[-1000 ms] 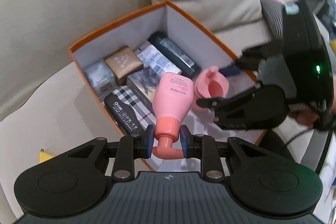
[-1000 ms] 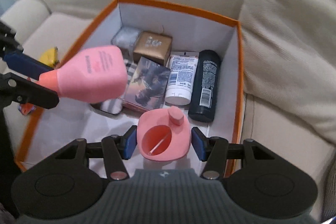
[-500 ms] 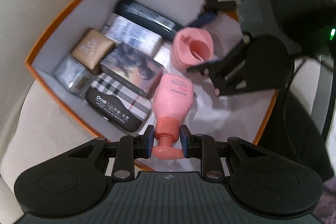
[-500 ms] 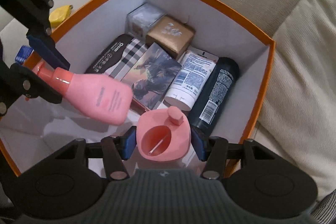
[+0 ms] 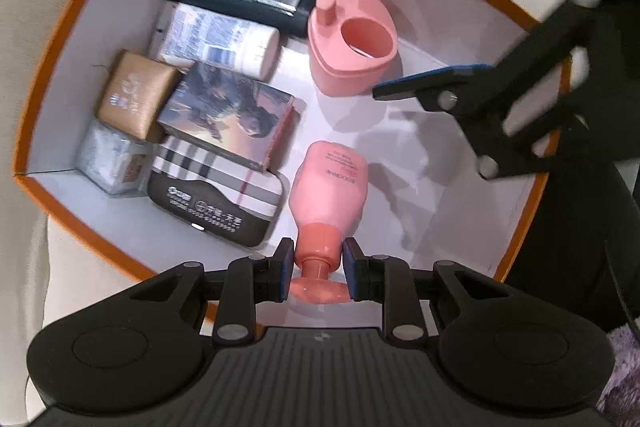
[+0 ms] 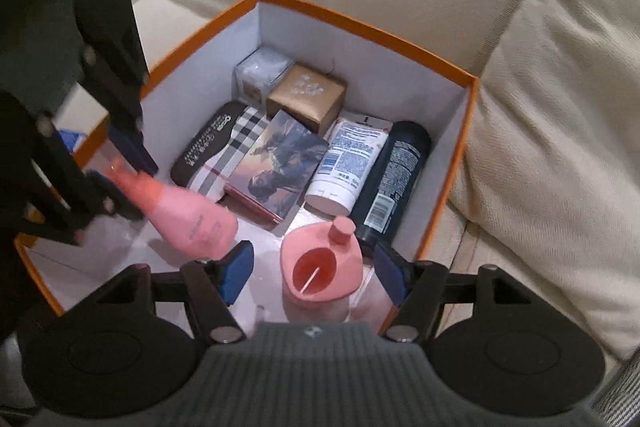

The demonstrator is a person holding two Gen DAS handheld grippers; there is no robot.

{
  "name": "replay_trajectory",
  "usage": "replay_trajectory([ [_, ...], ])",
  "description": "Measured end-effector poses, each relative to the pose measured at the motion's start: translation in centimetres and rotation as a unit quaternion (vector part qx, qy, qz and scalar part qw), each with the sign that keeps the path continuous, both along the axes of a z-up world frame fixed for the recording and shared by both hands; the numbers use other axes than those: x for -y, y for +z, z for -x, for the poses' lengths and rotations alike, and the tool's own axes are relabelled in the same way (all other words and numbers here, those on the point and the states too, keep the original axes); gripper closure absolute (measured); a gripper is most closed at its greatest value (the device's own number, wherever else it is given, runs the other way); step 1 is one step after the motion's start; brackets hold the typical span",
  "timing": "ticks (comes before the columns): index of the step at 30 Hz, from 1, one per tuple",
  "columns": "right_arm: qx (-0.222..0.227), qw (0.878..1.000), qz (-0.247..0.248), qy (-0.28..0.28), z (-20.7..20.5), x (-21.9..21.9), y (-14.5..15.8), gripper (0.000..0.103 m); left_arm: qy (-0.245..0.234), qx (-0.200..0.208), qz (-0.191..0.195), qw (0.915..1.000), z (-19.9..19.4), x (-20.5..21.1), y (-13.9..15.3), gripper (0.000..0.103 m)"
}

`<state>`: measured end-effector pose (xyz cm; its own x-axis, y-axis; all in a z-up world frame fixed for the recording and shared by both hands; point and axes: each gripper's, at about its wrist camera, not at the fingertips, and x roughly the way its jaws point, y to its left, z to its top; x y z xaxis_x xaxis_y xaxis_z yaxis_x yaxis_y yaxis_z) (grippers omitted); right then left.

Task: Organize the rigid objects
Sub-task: 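Open right tool to drop the pink cylinder while left tool releases the pump bottle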

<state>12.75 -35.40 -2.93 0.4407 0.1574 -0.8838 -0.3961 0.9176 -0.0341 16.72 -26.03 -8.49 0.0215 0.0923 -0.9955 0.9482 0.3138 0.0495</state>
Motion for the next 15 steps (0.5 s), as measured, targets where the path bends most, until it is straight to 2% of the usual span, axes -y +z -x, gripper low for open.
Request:
replay_trajectory([
  [5, 0.008, 1.0, -0.009, -0.012, 1.1, 0.1, 0.2, 0.035, 0.013, -0.003, -0.024, 0.9996, -0.2, 1.7, -0.4, 0.073],
  [7, 0.01, 1.0, -0.011, -0.014, 1.2, 0.2, 0.1, 0.035, 0.021, 0.01, -0.014, 0.9996, -0.4, 2.2, 0.2, 0.072],
  [8, 0.01, 1.0, -0.014, -0.016, 1.3, 0.3, 0.1, 0.035, 0.026, 0.016, -0.011, 0.9995, -0.5, 2.4, 0.5, 0.068],
  [15, 0.013, 0.999, -0.019, -0.027, 1.5, 0.2, 0.3, 0.035, 0.067, 0.003, 0.026, 0.9974, -1.5, 2.7, 1.6, 0.061],
])
